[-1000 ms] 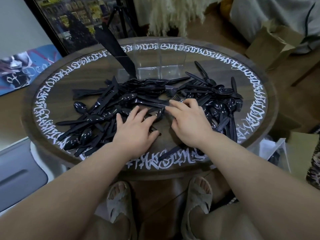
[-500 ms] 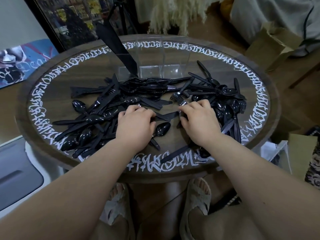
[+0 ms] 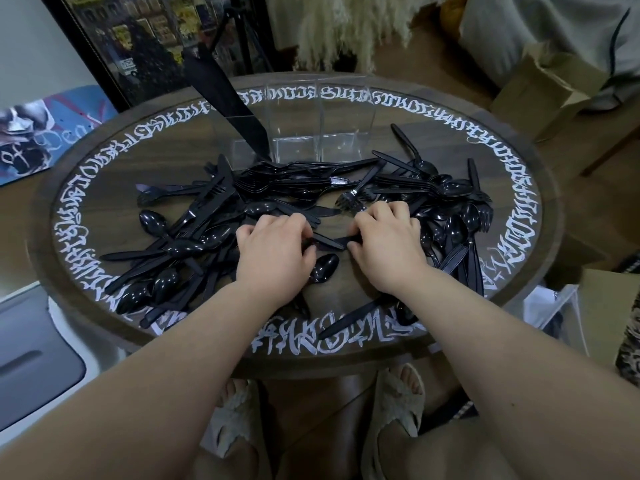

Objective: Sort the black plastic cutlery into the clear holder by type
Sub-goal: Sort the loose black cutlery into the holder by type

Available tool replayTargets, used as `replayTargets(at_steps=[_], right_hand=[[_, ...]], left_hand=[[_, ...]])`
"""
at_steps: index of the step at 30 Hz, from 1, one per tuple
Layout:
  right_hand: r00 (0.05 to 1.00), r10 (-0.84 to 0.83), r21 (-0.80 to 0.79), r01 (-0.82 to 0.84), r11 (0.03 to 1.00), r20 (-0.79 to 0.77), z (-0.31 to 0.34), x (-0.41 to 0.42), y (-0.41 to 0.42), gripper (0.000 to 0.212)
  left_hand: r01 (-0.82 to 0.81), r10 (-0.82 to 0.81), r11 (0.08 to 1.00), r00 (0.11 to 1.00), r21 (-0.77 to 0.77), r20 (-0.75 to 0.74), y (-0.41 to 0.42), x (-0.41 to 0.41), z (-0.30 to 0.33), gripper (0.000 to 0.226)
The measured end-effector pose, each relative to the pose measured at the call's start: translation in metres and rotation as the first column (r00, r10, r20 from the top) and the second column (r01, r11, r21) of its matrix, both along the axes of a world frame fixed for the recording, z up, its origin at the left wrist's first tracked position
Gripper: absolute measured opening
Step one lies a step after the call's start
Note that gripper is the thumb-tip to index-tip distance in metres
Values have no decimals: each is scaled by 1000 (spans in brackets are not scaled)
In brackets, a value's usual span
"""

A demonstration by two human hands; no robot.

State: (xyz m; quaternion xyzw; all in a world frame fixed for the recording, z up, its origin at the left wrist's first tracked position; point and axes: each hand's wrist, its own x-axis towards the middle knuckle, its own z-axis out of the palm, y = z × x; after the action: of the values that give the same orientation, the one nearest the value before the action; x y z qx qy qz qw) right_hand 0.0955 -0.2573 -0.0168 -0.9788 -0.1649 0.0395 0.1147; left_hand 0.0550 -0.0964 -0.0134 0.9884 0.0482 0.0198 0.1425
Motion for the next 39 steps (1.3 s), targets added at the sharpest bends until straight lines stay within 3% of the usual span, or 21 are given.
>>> replayTargets(at_steps=[4, 8, 14, 22, 29, 33, 39], right_hand=[[1000, 13, 35, -13, 999, 3, 4, 2, -2, 15], [1000, -7, 129, 8, 992, -5, 8, 5, -3, 6], [999, 40, 15, -40, 999, 12, 6, 5, 1, 37], [998, 42, -137, -48, 989, -44, 3, 11, 27, 53], [992, 85, -177, -68, 982, 94, 8, 2, 25, 33], [996, 82, -133, -75, 988, 46, 5, 0, 30, 41], [1000, 25, -41, -25, 999, -12, 3, 4, 36, 30]], left_hand=[[-14, 11, 999, 998, 52, 60, 11, 7, 5, 33], [116, -108, 981, 992, 154, -57, 18, 20, 5, 39], [193, -180, 970, 979, 146, -100, 21, 27, 6, 30], [166, -156, 980, 983, 106, -93, 38, 3, 7, 36], [139, -132, 986, 988, 96, -80, 48, -5, 6, 44], [157, -145, 981, 983, 112, -109, 48, -9, 4, 51], [161, -151, 980, 985, 118, -89, 45, -11, -2, 49]])
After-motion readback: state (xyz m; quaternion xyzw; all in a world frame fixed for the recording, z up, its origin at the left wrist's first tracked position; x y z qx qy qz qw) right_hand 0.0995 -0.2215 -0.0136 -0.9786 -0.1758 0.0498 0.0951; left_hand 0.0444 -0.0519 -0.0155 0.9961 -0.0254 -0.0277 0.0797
